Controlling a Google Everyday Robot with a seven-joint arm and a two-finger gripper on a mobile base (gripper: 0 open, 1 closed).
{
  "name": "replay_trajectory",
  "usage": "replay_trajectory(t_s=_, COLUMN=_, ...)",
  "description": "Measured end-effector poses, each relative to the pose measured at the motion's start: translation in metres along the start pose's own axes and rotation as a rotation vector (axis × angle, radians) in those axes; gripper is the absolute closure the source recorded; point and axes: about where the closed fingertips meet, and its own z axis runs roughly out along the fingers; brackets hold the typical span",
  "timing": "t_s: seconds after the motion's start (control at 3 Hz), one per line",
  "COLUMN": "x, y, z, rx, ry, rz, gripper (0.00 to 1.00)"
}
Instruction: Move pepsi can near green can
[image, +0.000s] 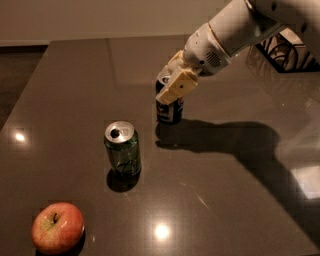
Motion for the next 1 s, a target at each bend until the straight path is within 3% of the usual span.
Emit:
replay_trajectory(t_s=0.67, x=-0.016, y=0.062, z=0.034, rx=-0.168, ry=-0.040, rz=-0.126, gripper=1.00)
replay_trajectory(t_s=1.0, x=-0.019, y=0.081, z=0.043, rx=-0.207, ry=-0.051, rz=-0.183, gripper=0.82)
